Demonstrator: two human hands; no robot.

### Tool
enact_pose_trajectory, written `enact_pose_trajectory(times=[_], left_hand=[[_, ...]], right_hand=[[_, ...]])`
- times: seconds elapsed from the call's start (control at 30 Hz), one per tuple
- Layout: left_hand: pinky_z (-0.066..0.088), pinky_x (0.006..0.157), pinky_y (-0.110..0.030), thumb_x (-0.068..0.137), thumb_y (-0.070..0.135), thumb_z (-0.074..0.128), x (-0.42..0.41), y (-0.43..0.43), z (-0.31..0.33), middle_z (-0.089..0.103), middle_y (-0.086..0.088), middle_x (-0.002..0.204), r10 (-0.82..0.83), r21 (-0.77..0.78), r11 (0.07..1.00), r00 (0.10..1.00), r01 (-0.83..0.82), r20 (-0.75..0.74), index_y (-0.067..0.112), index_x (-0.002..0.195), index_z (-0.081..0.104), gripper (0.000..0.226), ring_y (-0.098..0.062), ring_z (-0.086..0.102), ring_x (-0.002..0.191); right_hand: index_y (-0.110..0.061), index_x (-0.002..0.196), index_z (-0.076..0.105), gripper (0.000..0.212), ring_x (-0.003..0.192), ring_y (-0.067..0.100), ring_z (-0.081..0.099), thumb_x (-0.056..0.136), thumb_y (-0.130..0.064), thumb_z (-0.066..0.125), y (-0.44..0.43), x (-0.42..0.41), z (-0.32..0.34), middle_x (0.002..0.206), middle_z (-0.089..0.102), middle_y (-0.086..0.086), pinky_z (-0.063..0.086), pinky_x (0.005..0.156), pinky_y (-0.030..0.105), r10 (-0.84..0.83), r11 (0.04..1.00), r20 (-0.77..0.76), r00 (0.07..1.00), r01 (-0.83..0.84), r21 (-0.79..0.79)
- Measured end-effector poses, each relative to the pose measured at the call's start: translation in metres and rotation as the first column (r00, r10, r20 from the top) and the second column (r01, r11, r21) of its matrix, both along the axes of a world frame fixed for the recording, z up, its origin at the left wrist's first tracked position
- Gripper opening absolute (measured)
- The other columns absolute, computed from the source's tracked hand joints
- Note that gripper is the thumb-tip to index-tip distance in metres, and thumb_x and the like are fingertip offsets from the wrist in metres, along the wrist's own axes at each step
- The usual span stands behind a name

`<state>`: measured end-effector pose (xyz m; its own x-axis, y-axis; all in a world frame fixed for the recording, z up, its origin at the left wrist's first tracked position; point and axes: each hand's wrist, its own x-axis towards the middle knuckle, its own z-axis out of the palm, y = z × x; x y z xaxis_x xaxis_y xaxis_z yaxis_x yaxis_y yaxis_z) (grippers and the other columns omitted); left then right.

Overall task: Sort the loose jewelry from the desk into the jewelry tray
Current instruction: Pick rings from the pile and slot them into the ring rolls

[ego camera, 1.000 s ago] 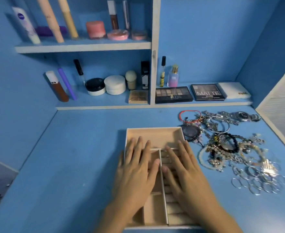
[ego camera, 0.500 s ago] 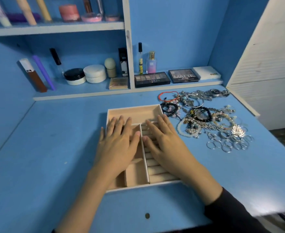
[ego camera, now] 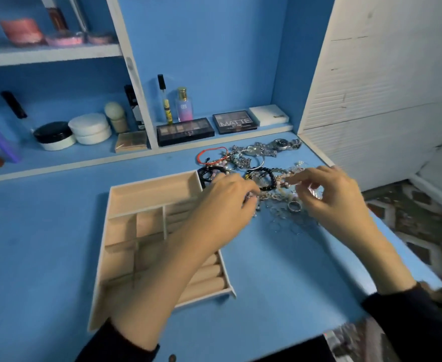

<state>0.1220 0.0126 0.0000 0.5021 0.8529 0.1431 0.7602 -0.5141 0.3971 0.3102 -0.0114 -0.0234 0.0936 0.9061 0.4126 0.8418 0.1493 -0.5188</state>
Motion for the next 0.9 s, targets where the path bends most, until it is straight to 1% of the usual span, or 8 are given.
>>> enact_pose_trajectory(times=[0.17, 0.33, 0.5, 0.6, 0.63, 0.7, 0.77, 0.9], left_hand=[[0.040, 0.081, -0.025, 0.093, 0.019, 0.047, 0.024, 0.013, -0.013, 0.061, 0.005, 0.096, -0.019, -0.024, 1.000, 0.999, 0.020, 0.035, 0.021, 0.104, 0.066, 0.022, -0.008, 0.045, 0.087], [0.042, 0.077, -0.027, 0.091, 0.019, 0.049, 0.029, 0.018, -0.023, 0.052, 0.011, 0.085, 0.001, -0.020, 1.000, 0.998, 0.001, 0.067, 0.023, 0.101, 0.067, 0.021, -0.008, 0.044, 0.082], [0.045, 0.078, -0.029, 0.091, 0.019, 0.050, 0.031, 0.019, -0.023, 0.053, 0.012, 0.085, 0.009, -0.009, 1.000, 0.996, -0.009, 0.086, 0.023, 0.101, 0.067, 0.020, -0.008, 0.047, 0.083], [0.046, 0.082, -0.031, 0.091, 0.020, 0.051, 0.032, 0.019, -0.021, 0.057, 0.009, 0.088, 0.006, -0.008, 1.000, 0.995, -0.006, 0.098, 0.022, 0.101, 0.067, 0.019, -0.010, 0.050, 0.088], [0.046, 0.083, -0.031, 0.091, 0.020, 0.051, 0.033, 0.020, -0.021, 0.060, 0.008, 0.091, 0.002, -0.008, 1.000, 0.995, -0.001, 0.099, 0.022, 0.102, 0.067, 0.019, -0.010, 0.050, 0.089], [0.044, 0.084, -0.029, 0.091, 0.019, 0.051, 0.036, 0.021, -0.021, 0.062, 0.007, 0.095, -0.013, -0.003, 1.000, 0.996, 0.014, 0.089, 0.023, 0.103, 0.067, 0.020, -0.009, 0.049, 0.089], [0.042, 0.087, -0.028, 0.092, 0.021, 0.050, 0.042, 0.022, -0.022, 0.061, 0.008, 0.099, -0.037, -0.011, 0.999, 0.997, 0.038, 0.073, 0.025, 0.105, 0.066, 0.021, -0.010, 0.048, 0.095], [0.041, 0.092, -0.036, 0.092, 0.025, 0.051, 0.056, 0.021, -0.025, 0.060, 0.005, 0.110, -0.123, -0.022, 0.992, 0.991, 0.125, 0.052, 0.026, 0.112, 0.063, 0.023, -0.015, 0.044, 0.107]], right_hand=[[-0.026, 0.080, 0.068, 0.003, 0.083, 0.018, 0.047, 0.081, -0.026, 0.066, -0.001, 0.022, 0.004, 0.076, 0.057, -0.005, 0.038, 0.066, 0.032, 0.053, 0.979, 0.175, 0.983, -0.016, -0.202], [-0.025, 0.080, 0.068, 0.009, 0.083, 0.016, 0.043, 0.079, -0.034, 0.068, 0.001, 0.015, -0.004, 0.076, 0.053, -0.005, 0.037, 0.067, 0.030, 0.081, 0.969, 0.213, 0.974, -0.027, -0.244], [-0.021, 0.080, 0.070, 0.006, 0.082, 0.016, 0.044, 0.079, -0.025, 0.065, 0.006, 0.012, -0.011, 0.076, 0.051, -0.004, 0.044, 0.070, 0.034, 0.083, 0.974, 0.233, 0.969, -0.030, -0.224], [-0.018, 0.072, 0.068, 0.008, 0.071, 0.013, 0.050, 0.079, -0.018, 0.064, 0.008, 0.015, -0.003, 0.074, 0.056, -0.002, 0.040, 0.062, 0.020, 0.048, 0.980, -0.111, 0.993, -0.068, -0.187], [-0.016, 0.072, 0.067, 0.009, 0.065, 0.010, 0.050, 0.081, -0.014, 0.063, 0.008, 0.017, 0.000, 0.072, 0.057, -0.002, 0.037, 0.059, 0.016, 0.035, 0.980, -0.318, 0.947, -0.095, -0.176], [-0.011, 0.074, 0.064, 0.013, 0.065, 0.012, 0.050, 0.084, -0.005, 0.059, 0.011, 0.018, 0.002, 0.071, 0.060, 0.001, 0.036, 0.060, 0.018, 0.021, 0.982, -0.658, 0.753, -0.138, -0.127], [-0.011, 0.072, 0.062, 0.017, 0.070, 0.016, 0.051, 0.084, -0.001, 0.056, 0.013, 0.021, 0.000, 0.070, 0.060, 0.001, 0.036, 0.062, 0.025, 0.010, 0.991, -0.753, 0.658, -0.106, -0.080], [-0.017, 0.070, 0.062, 0.007, 0.071, 0.011, 0.053, 0.075, -0.015, 0.058, 0.013, 0.026, -0.004, 0.066, 0.060, -0.009, 0.037, 0.063, 0.025, 0.022, 0.997, -0.762, 0.647, -0.073, -0.033]])
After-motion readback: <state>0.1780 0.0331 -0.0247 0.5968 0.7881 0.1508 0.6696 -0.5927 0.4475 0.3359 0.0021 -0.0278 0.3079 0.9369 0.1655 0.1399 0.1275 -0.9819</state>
